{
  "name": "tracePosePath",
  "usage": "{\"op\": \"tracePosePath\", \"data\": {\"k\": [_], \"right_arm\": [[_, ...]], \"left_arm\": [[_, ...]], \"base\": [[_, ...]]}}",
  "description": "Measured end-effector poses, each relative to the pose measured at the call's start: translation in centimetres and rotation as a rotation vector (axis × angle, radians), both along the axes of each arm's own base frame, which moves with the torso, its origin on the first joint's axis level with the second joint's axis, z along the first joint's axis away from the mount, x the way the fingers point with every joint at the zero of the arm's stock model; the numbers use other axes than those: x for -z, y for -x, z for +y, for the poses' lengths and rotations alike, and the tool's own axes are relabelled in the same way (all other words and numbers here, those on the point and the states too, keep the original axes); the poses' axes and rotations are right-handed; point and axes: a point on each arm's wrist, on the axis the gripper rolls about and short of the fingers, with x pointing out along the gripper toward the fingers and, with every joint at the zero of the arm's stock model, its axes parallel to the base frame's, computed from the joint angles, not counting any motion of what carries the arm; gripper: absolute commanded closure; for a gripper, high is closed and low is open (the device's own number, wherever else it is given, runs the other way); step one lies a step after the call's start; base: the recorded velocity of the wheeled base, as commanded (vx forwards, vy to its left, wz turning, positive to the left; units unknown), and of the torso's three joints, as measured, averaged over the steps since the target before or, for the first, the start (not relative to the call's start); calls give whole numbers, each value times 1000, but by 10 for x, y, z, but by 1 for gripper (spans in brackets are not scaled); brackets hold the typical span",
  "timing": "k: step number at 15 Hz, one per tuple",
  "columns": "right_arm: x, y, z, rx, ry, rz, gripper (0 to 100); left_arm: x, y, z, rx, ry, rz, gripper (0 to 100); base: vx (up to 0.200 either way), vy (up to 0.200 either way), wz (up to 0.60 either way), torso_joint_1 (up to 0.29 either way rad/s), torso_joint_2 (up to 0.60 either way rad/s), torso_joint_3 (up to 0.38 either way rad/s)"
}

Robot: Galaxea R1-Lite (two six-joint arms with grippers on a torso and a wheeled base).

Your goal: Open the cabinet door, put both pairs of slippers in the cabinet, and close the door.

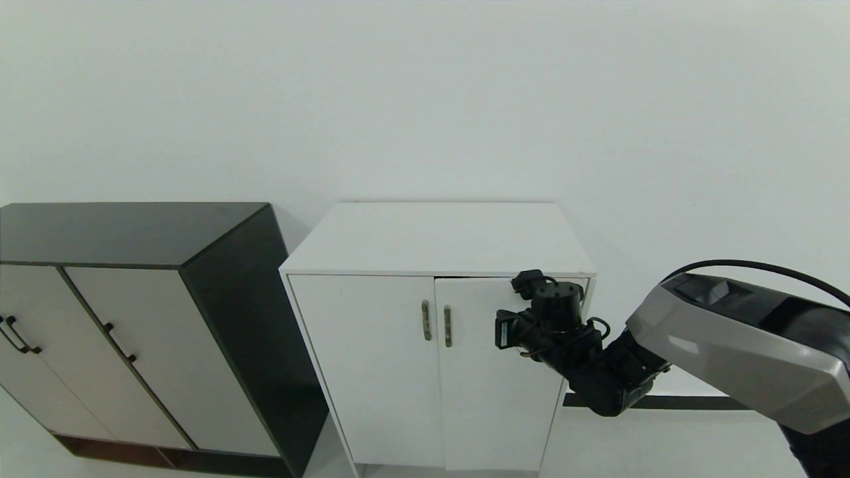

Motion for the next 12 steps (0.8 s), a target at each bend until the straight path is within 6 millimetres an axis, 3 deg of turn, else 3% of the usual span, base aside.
{"op": "tracePosePath", "data": {"k": [12], "right_arm": [[0, -5, 3, -1, 3, -3, 100]], "left_arm": [[0, 0, 0, 0, 0, 0, 100]], "base": [[0, 0, 0, 0, 0, 0]]}}
